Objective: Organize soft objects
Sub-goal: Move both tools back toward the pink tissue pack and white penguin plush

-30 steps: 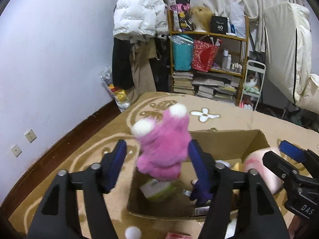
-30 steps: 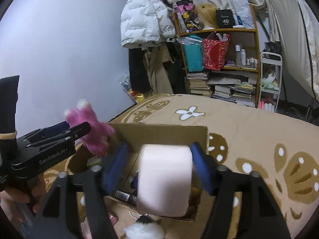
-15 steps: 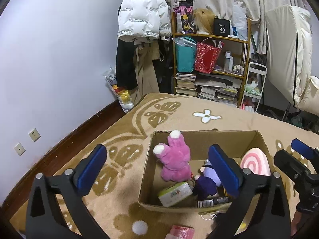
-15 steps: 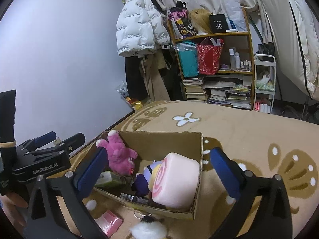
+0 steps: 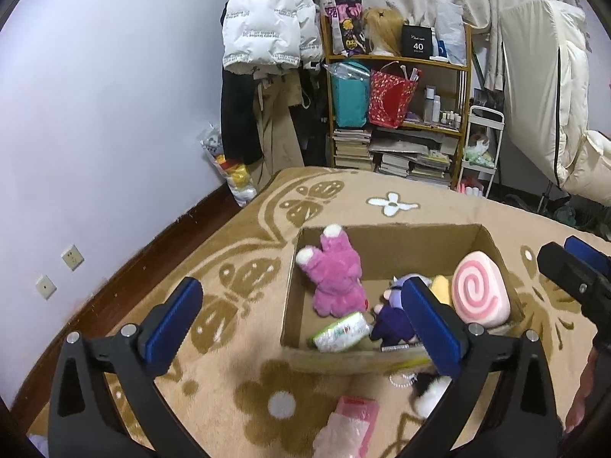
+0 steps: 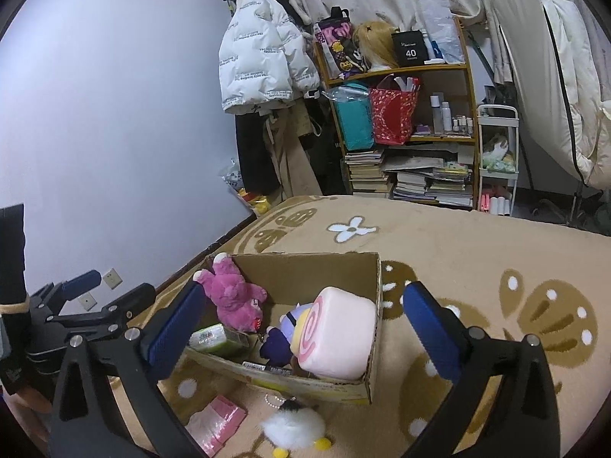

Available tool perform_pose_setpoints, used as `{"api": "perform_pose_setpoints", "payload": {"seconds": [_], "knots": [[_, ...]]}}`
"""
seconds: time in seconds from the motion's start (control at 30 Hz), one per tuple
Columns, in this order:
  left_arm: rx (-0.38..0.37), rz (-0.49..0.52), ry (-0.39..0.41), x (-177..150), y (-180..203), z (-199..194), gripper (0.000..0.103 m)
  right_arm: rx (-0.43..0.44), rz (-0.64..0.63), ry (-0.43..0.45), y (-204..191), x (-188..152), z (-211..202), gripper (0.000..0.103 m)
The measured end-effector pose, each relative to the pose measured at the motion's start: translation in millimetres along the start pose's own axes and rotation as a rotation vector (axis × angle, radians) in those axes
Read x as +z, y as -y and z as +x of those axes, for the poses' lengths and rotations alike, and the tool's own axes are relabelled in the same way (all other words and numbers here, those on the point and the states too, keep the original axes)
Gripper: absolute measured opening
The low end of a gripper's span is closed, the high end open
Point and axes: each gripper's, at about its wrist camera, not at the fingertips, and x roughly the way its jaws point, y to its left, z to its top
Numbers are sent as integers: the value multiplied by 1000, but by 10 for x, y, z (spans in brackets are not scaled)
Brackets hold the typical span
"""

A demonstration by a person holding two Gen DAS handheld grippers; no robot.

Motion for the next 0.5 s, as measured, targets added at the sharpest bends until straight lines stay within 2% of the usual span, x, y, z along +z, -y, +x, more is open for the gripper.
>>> {"api": "perform_pose_setpoints", "payload": {"seconds": [0.23, 0.33, 0.5], "knots": [[-41, -20, -75, -153, -70, -54, 103, 7, 38, -22, 21, -111, -122, 103], [-27, -14, -118, -234, -67, -27, 103, 5, 51, -44, 25, -210, -149, 103], [-48, -10, -188, -345, -60, 39, 103, 21, 77, -94, 57, -375, -121, 103]]}}
